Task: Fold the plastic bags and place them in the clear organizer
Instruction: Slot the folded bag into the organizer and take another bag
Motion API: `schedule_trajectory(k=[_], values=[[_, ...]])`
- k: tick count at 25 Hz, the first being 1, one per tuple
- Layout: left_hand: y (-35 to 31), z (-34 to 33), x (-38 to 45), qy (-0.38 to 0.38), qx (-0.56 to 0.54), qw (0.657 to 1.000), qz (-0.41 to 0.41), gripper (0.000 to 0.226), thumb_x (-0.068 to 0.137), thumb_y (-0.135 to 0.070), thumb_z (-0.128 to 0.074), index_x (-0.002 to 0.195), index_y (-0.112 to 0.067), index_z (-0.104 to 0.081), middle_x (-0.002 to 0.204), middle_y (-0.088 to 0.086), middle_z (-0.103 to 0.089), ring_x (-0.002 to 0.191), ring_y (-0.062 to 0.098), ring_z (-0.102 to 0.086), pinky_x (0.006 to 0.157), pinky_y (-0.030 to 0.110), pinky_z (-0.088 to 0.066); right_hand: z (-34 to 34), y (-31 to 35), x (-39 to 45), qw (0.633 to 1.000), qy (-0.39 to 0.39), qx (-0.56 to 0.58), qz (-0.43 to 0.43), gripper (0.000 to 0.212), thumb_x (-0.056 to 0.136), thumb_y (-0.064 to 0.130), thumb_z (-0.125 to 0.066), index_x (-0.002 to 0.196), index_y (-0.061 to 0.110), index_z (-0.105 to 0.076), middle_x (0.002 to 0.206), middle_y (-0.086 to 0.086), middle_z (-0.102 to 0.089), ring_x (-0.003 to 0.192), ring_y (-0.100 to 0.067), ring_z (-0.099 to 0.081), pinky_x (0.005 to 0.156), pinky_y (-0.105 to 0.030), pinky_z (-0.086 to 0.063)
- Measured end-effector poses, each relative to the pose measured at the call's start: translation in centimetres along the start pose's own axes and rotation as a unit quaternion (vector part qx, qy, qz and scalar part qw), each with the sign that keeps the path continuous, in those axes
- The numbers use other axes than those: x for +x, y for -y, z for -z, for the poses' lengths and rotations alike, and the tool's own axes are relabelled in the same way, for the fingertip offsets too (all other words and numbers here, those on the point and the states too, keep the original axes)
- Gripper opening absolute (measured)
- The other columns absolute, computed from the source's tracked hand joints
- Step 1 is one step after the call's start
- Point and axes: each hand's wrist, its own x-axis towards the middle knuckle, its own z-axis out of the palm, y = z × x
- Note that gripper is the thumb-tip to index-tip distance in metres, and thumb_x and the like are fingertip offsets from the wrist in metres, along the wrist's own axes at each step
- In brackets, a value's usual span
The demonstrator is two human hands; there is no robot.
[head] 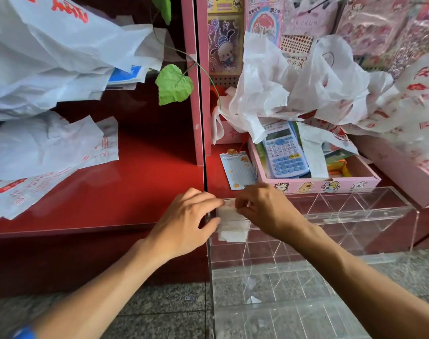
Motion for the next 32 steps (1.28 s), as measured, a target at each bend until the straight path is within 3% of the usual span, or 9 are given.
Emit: schedule_trajectory(k=[4,9,14,19,23,27,29,32], values=[[0.0,-0.1,-0.1,0.039,0.034,0.999,-0.011,0.048,0.09,-0.051,-0.043,0.117,-0.022,-0.071,0.124,-0.009,-0.064,0.113,0.011,-0.05,0.089,0.032,-0.042,-0.2,0.0,-0.2,1.0,-0.004,-0.009,0.006,0.002,0.083,0.017,-0.073,0.082,0.019,-0.073,0.085,0.004,-0.068,0.078,-0.019,-0.056,0.064,-0.039,-0.052],[0.6,1.2,0.4,-0.015,0.032,0.999,0.028,0.049,0.089,-0.047,-0.047,0.122,-0.018,-0.068,0.126,-0.008,-0.064,0.113,0.014,-0.053,0.092,0.037,-0.047,0.8,0.6,0.2,0.998,-0.058,0.003,-0.024,0.017,0.089,0.025,-0.066,0.101,0.015,-0.072,0.1,0.001,-0.07,0.089,-0.021,-0.061,0.073,-0.037,-0.053],[4.8,5.5,-0.8,-0.101,0.048,0.98,0.164,0.046,0.088,-0.037,-0.056,0.126,-0.013,-0.066,0.127,0.0,-0.065,0.109,0.026,-0.058,0.097,0.036,-0.044,0.6,4.0,2.0,0.997,-0.075,0.001,-0.006,0.01,0.089,0.016,-0.061,0.089,0.012,-0.071,0.088,-0.001,-0.07,0.079,-0.021,-0.059,0.074,-0.034,-0.048],[11.8,9.4,-7.1,-0.08,0.081,0.935,0.337,0.047,0.095,-0.037,-0.059,0.137,-0.016,-0.056,0.144,0.003,-0.053,0.133,0.024,-0.047,0.113,0.04,-0.033,-3.1,9.3,4.3,0.999,0.024,-0.032,0.023,0.034,0.09,0.04,-0.047,0.108,0.02,-0.067,0.107,0.003,-0.068,0.095,-0.026,-0.062,0.085,-0.041,-0.048],[15.9,11.7,-12.8,-0.026,0.118,0.886,0.447,0.061,0.096,-0.048,-0.051,0.149,-0.019,-0.04,0.158,0.004,-0.034,0.144,0.028,-0.031,0.114,0.046,-0.031,-6.5,12.5,5.2,0.99,0.127,-0.047,0.03,0.063,0.086,0.059,-0.031,0.134,0.026,-0.054,0.137,0.005,-0.056,0.123,-0.026,-0.052,0.1,-0.046,-0.043],[18.8,13.0,-16.8,0.017,0.1,0.854,0.51,0.074,0.095,-0.065,-0.039,0.156,-0.028,-0.019,0.166,-0.003,-0.006,0.152,0.023,-0.006,0.118,0.048,-0.022,-8.5,14.9,5.9,0.987,0.151,-0.036,0.031,0.064,0.096,0.051,-0.046,0.154,0.034,-0.025,0.16,0.008,-0.026,0.146,-0.02,-0.023,0.115,-0.045,-0.028],[19.3,13.3,-17.2,0.033,0.088,0.855,0.509,0.078,0.092,-0.071,-0.035,0.156,-0.033,-0.016,0.165,-0.008,-0.009,0.152,0.02,-0.004,0.12,0.049,-0.017,-9.1,15.5,6.1,0.983,0.175,-0.039,0.027,0.071,0.097,0.05,-0.047,0.156,0.037,-0.01,0.164,0.009,-0.015,0.15,-0.019,-0.012,0.12,-0.044,-0.016],[18.9,13.7,-15.8,0.05,0.103,0.876,0.468,0.092,0.077,-0.087,-0.038,0.153,-0.036,-0.026,0.159,-0.01,-0.024,0.145,0.022,-0.017,0.114,0.047,-0.02,-10.0,15.7,6.4,0.979,0.182,-0.082,0.042,0.074,0.098,0.052,-0.044,0.157,0.036,-0.003,0.165,0.008,-0.013,0.152,-0.019,-0.008,0.121,-0.042,-0.009]])
